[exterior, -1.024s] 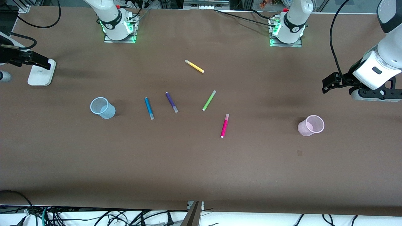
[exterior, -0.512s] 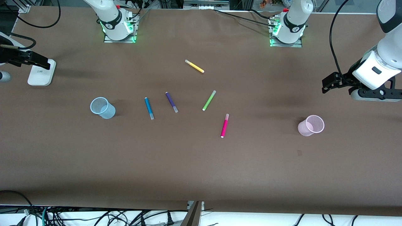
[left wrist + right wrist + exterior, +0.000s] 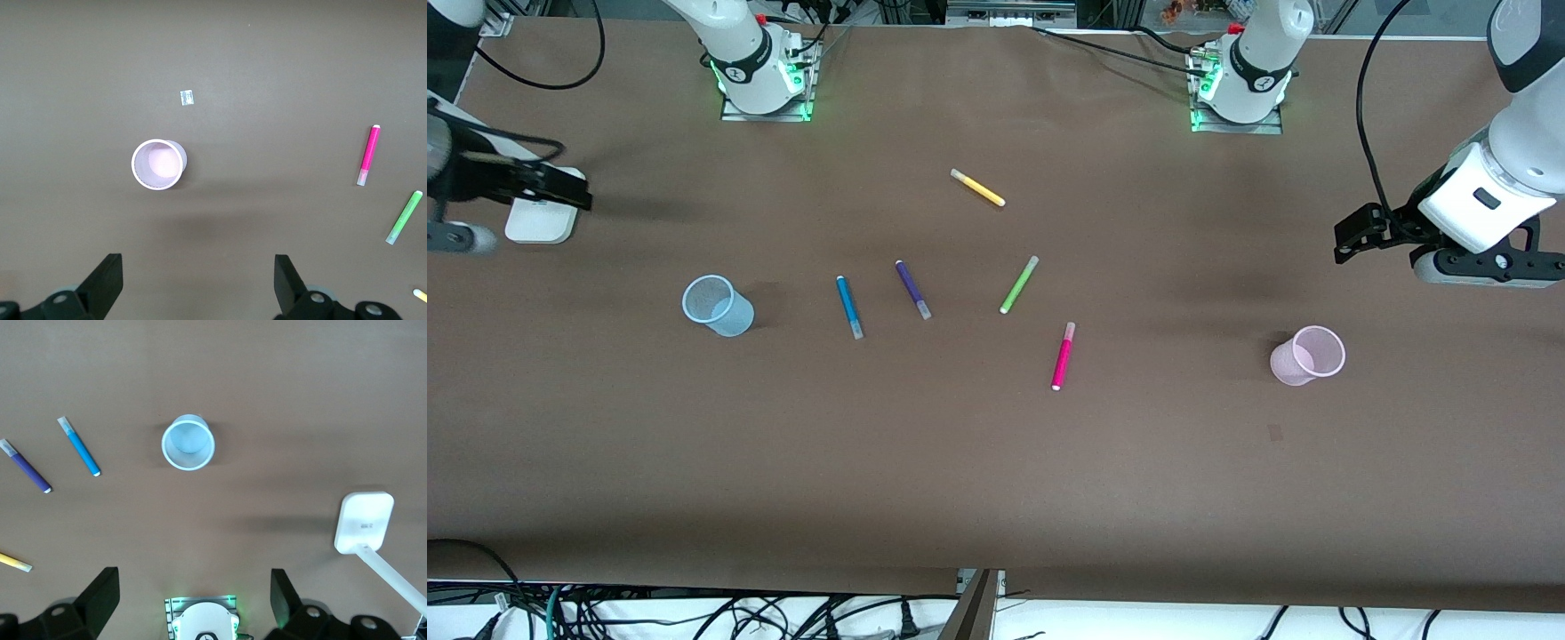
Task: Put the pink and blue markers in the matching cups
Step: 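Reach the blue marker with the right gripper while the left gripper reaches pink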
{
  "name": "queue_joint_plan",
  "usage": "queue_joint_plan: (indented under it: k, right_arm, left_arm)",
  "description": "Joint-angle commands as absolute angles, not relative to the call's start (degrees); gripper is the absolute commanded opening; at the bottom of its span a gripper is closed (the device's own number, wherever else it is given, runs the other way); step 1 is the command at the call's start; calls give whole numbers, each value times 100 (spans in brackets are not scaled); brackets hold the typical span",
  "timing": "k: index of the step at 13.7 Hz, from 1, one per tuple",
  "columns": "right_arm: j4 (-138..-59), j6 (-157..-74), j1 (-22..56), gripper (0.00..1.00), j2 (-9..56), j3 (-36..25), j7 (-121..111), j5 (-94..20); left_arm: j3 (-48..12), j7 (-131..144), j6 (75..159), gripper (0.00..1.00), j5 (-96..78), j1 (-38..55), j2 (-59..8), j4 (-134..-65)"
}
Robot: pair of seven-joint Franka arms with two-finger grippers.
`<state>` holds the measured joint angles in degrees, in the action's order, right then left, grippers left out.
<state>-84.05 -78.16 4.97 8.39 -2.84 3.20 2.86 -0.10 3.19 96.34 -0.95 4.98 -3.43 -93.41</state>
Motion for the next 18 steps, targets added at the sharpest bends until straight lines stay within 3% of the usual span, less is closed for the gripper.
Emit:
queue_joint_plan:
  k: [1, 4, 9, 13, 18]
  right_arm:
    - [-8288, -8006, 833, 100, 1264, -272, 316, 272]
    - [-8288, -8235, 1063, 100, 1791, -272, 264, 264]
    - [-8323, -9007, 1590, 100, 2635, -264, 246, 106]
    - [-8594, -10095, 2003, 100, 3189, -264, 264, -17]
    - [-9596, -11573, 2214, 100, 3261, -255, 281, -272]
  left_arm:
    - [-70, 272, 9615, 100, -132, 527, -220, -9457]
    - [-158, 273, 9615, 100, -132, 527, -411, -9457]
    - [-387, 255, 9685, 100, -141, 992, -1791, -9010]
    - [-378, 290, 10675, 100, -132, 1738, -2767, -8789]
    - [-378, 299, 11486, 100, -141, 2486, -3461, -8815]
